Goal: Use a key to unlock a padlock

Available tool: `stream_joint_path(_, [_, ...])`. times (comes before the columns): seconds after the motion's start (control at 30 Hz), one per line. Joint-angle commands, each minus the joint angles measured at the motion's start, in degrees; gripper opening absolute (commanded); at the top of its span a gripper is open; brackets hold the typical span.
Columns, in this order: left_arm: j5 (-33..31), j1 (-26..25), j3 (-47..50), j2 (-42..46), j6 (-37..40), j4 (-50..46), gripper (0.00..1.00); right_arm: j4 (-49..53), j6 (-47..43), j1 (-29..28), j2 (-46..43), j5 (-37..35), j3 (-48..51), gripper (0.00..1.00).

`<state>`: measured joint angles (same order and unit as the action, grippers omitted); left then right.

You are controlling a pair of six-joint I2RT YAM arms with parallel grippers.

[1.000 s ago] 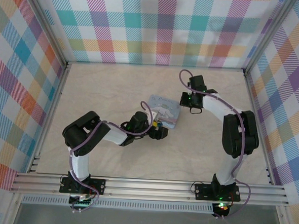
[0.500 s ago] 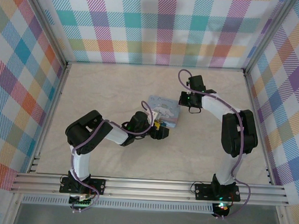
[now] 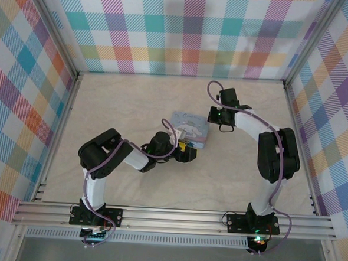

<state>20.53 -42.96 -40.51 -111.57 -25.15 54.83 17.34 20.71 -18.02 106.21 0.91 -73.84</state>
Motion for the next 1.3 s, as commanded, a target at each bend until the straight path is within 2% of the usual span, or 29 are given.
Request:
stream_joint_path(0.0, [0.38,-0.02,-0.01,-1.37,-1.52,7.8,0.86,1.55,0.91,-1.36,0.41,3.38,1.46,0.0])
stream_joint_path(0.33, [-0.32,0.73,5.68,1.41,-2.47,11.53,0.8,1.3,1.08,-1.49,0.67,3.4,1.5,0.0])
stream_joint_path(0.53, [0.12,0.83,4.4,0.68,-3.27,10.91,0.78,1.29,1.26,-1.73,0.69,3.66,1.44,0.0])
stream_joint_path(0.9, [1.28,0.6,0.13,-2.86,-4.45,10.73,0.84,0.89,1.88,-2.79,1.47,4.85,1.42,0.0])
stream_joint_path(1.1, [0.3,1.19,2.63,-2.08,-4.88,11.33,0.78,1.16,1.35,-2.81,1.63,4.37,1.32,0.0])
stream_joint_path(1.17, [1.09,1.8,3.39,-1.67,-5.07,11.16,0.7,1.07,1.42,-2.8,1.75,4.45,1.26,0.0])
stream_joint_path(1.27, [1.35,2.43,4.6,-0.94,-5.42,10.46,0.69,0.69,1.82,-2.8,2.01,5.11,1.31,0.0])
